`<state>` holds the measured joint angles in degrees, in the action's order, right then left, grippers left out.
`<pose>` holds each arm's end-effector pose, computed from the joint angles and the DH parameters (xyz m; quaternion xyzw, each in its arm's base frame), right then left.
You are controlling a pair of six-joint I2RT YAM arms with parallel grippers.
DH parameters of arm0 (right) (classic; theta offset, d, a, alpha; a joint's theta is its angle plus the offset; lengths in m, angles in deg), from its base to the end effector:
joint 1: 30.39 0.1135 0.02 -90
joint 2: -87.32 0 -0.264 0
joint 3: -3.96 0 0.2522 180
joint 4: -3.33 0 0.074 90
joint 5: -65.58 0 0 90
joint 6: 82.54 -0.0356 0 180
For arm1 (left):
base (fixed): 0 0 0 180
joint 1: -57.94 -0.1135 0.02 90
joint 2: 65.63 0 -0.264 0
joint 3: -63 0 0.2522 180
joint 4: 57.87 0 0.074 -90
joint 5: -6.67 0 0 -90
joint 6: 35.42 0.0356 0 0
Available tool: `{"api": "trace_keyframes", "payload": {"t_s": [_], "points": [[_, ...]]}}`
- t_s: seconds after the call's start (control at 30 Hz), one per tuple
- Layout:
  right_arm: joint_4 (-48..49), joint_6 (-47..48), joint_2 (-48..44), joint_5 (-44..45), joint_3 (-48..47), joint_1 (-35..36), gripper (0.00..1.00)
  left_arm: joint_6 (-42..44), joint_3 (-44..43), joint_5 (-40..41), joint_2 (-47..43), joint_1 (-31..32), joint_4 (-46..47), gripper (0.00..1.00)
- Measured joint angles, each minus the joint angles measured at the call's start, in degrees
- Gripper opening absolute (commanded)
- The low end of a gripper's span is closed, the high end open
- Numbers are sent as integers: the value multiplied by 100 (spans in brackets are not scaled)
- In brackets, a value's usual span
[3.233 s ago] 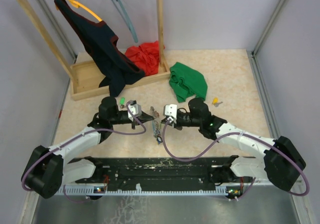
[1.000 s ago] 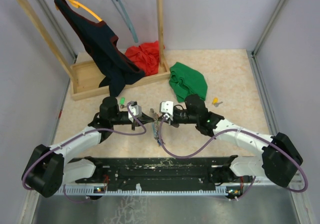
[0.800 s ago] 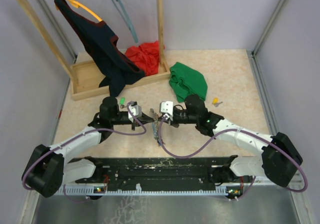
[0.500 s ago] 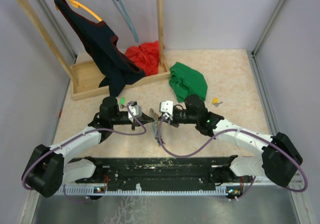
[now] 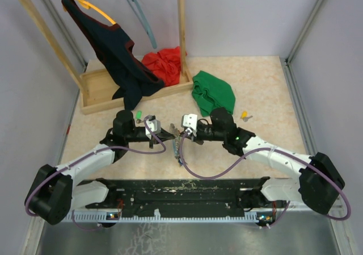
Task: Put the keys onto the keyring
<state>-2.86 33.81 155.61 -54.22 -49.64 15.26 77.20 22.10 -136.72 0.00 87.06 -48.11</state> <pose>0.1721 0.2014 0.2574 -0.5858 0.5581 0.3007 0.5049 0.1889 -0.1379 0.2239 0.5554 0.5183 -0.3866 0.5230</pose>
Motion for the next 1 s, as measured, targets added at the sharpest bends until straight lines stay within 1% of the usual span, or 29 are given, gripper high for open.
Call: {"api": "trace_keyframes", "payload": {"t_s": [0.37, 1.0], "points": [[-166, -44, -2, -61, 0, 0, 0, -2, 0, 0, 0, 0, 0, 0], [-149, -114, 0, -68, 0, 0, 0, 0, 0, -4, 0, 0, 2, 0]]}}
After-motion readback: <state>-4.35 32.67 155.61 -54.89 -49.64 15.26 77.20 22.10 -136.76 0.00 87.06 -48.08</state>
